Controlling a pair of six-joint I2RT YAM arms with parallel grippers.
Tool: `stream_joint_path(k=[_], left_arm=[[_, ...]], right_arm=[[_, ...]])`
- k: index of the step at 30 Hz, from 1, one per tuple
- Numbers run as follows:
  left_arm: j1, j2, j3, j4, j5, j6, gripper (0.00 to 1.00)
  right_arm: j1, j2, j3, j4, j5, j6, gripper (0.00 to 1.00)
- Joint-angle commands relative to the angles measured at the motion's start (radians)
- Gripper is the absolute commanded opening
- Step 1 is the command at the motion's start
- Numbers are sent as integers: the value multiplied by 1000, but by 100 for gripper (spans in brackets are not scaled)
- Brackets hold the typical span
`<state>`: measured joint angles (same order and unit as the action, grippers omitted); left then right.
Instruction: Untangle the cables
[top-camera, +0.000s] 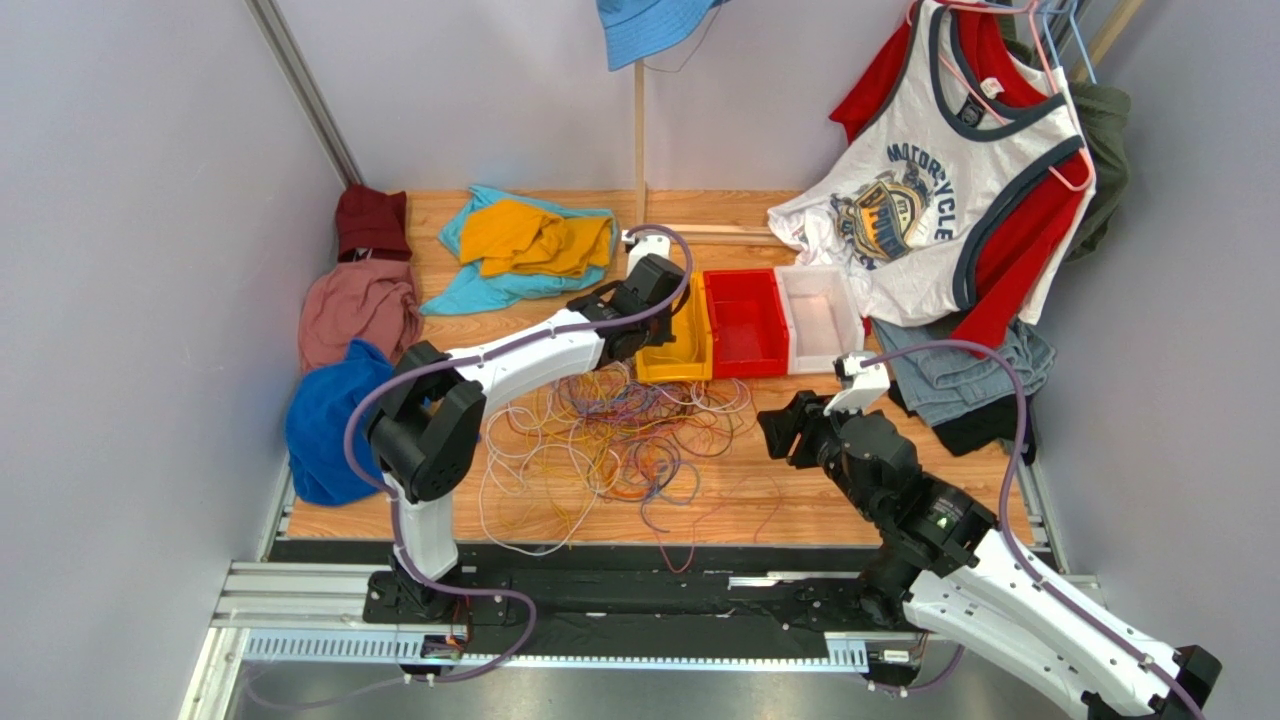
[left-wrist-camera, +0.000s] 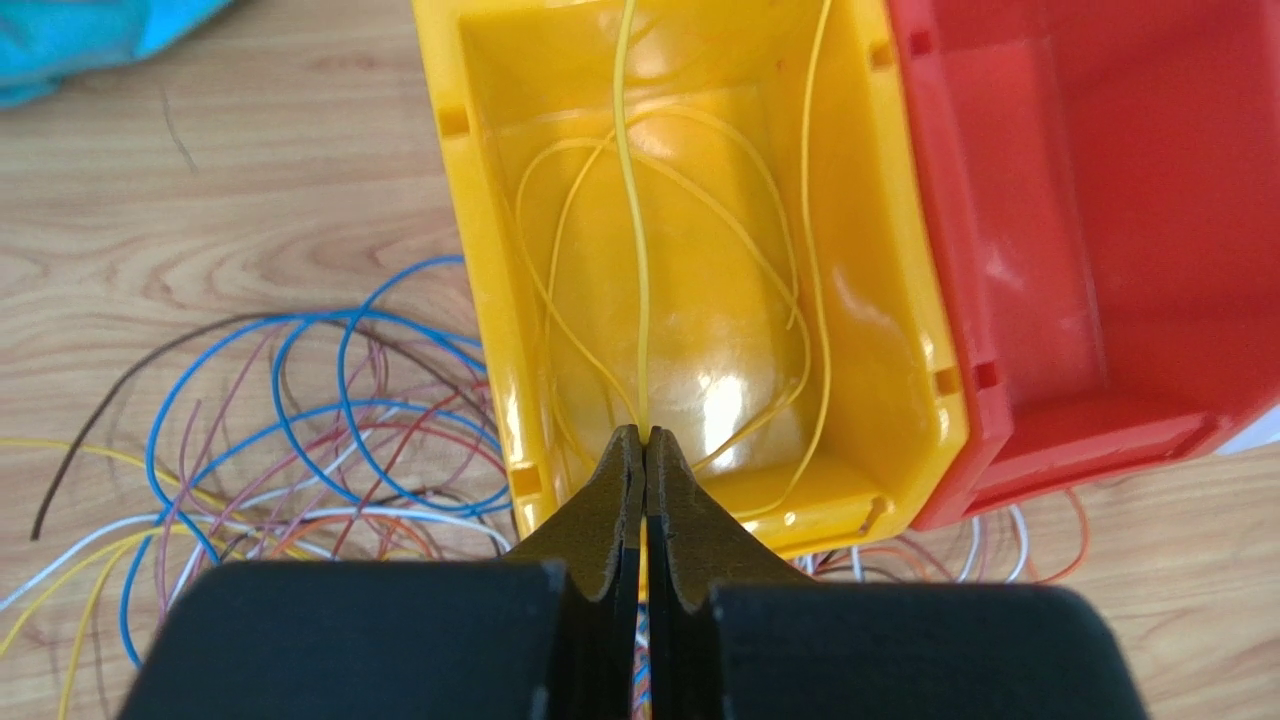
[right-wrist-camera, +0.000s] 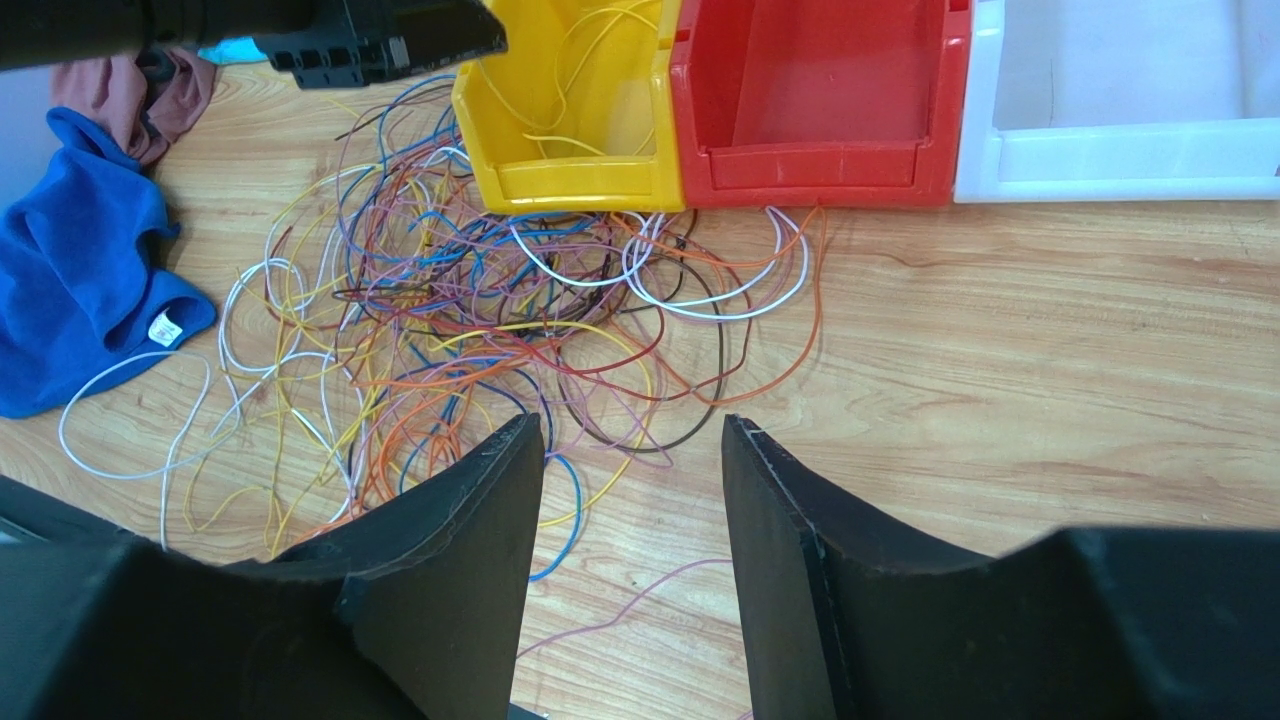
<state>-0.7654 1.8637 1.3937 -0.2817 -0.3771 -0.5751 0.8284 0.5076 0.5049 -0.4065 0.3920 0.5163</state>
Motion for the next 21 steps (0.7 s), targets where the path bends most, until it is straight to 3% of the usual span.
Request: stream_joint_path(k=[1, 3, 4, 7, 10, 21], left_arm=[[-5, 23, 126, -10, -26, 34, 0], [-5, 70, 191, -34, -26, 44, 4], [-5, 83, 208, -62, -26, 46, 14], [-5, 95, 226, -79, -34, 47, 31], [-5, 57, 191, -62, -51, 57, 41], [-5, -81, 143, -85, -158, 67, 65]], right_arm=[[5, -12, 0, 35, 11, 4, 51], [5, -12, 0, 34, 15, 2, 51], [5, -11, 0, 34, 16, 1, 51], [5, -7, 0, 35, 16, -2, 51], [5, -6, -5, 41, 13, -2, 51], [3, -20, -8, 43, 5, 7, 51]])
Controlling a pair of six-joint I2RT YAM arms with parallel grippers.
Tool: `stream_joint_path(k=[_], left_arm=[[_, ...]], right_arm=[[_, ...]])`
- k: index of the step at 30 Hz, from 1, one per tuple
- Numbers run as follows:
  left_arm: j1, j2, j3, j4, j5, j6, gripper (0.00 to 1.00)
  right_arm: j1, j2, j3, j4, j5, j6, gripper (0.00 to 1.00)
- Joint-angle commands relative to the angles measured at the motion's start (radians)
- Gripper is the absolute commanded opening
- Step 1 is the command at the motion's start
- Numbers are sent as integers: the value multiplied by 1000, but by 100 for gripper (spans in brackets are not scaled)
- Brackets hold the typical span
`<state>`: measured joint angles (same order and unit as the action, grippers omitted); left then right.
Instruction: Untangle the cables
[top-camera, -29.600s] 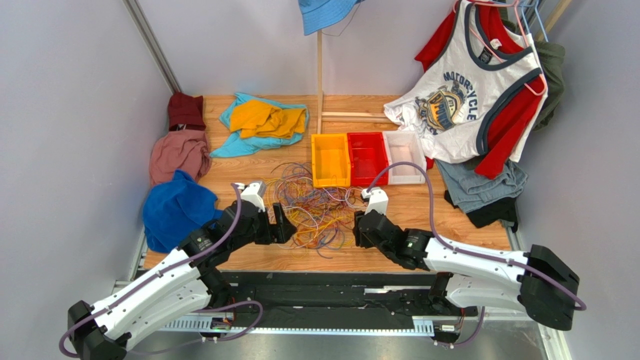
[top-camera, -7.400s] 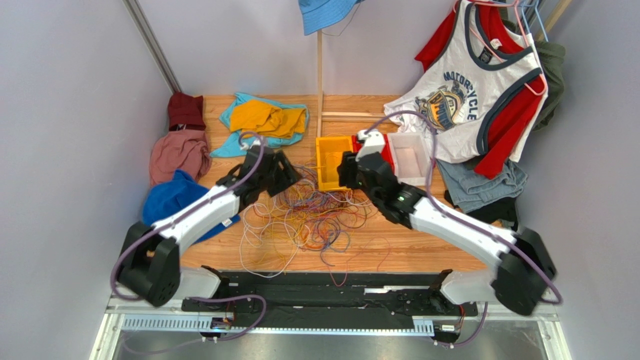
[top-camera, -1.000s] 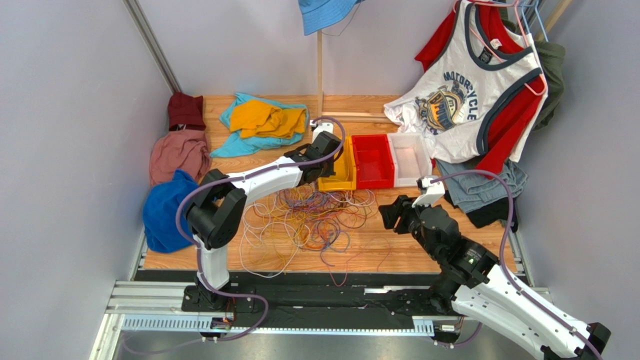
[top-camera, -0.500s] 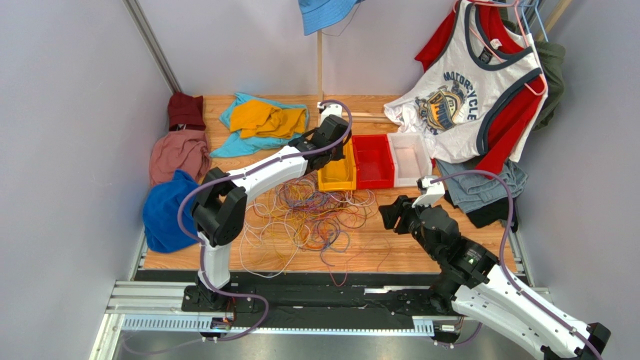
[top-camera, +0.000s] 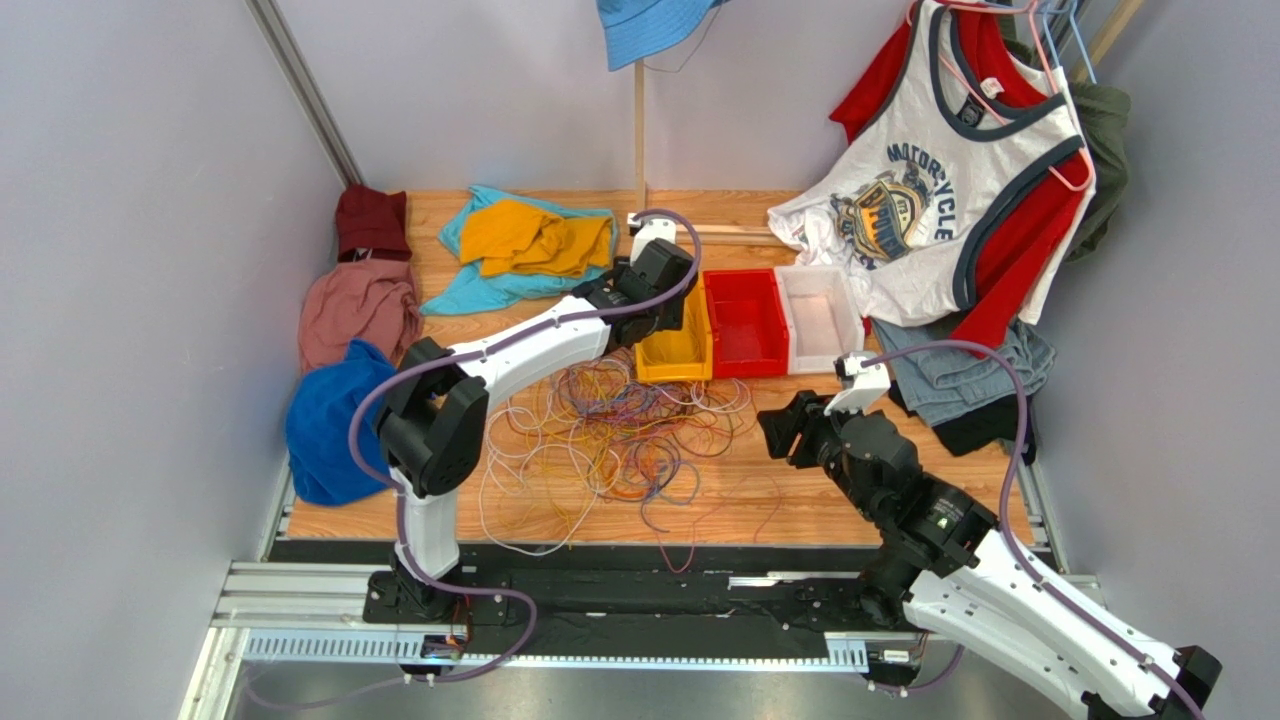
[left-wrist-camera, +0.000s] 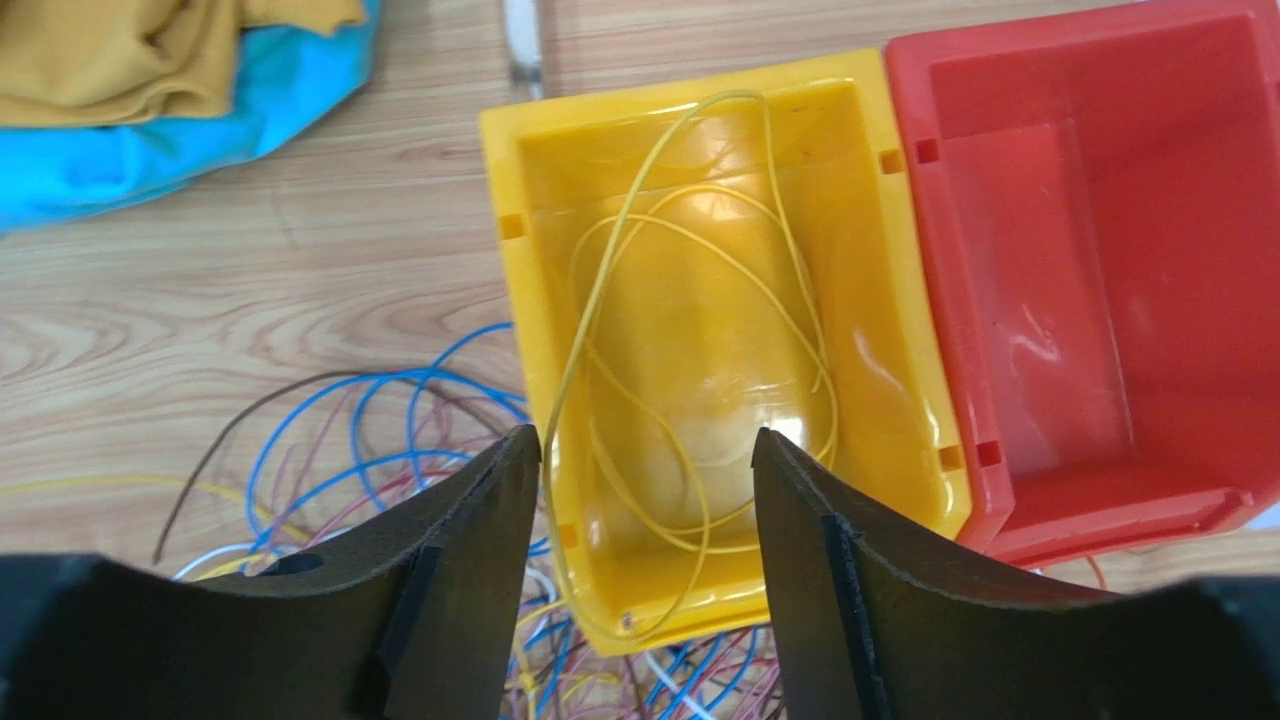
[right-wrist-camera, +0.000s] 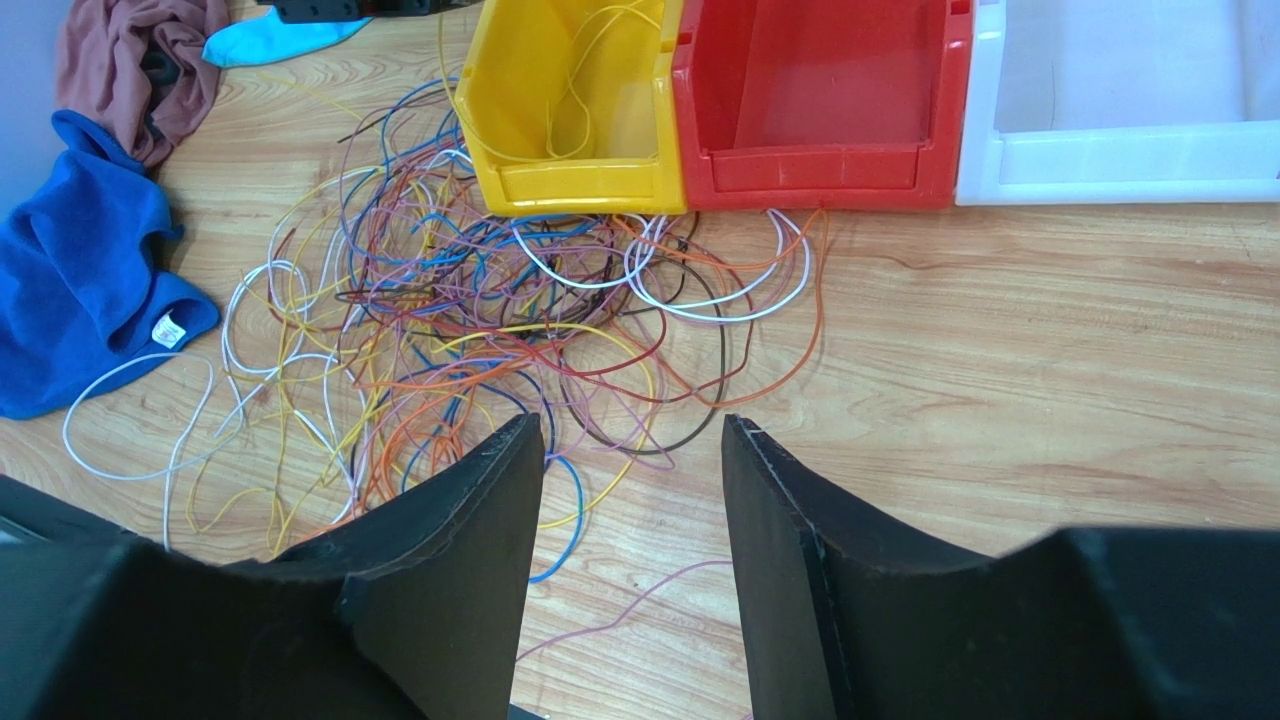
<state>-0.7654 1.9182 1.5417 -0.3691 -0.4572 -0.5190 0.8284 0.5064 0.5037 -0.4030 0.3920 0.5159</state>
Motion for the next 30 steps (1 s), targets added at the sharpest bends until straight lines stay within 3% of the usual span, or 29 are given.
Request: stream_joint_path(k=[1, 7, 16, 18, 22, 26, 30], left_arm=[[-5, -152, -8, 2, -90, 11, 67], [-5, -295, -104, 48, -106, 10, 68], [-2, -528, -442, 107, -63, -90, 61], [24, -522, -456, 107, -35, -123, 59], [123, -435, -472, 136, 167, -199, 57], [178, -435, -540, 344, 271, -233, 59], [196, -398, -525, 403, 316, -236, 60]], right_arm=[[5, -20, -7, 38, 7, 6, 51], [5, -14, -4, 43, -2, 9, 51], [5, 14, -10, 75, -64, 29, 51], [5, 26, -7, 78, -76, 39, 50], [5, 23, -7, 75, -90, 52, 50], [5, 1, -5, 53, -81, 52, 50], [5, 0, -7, 46, -67, 44, 50]])
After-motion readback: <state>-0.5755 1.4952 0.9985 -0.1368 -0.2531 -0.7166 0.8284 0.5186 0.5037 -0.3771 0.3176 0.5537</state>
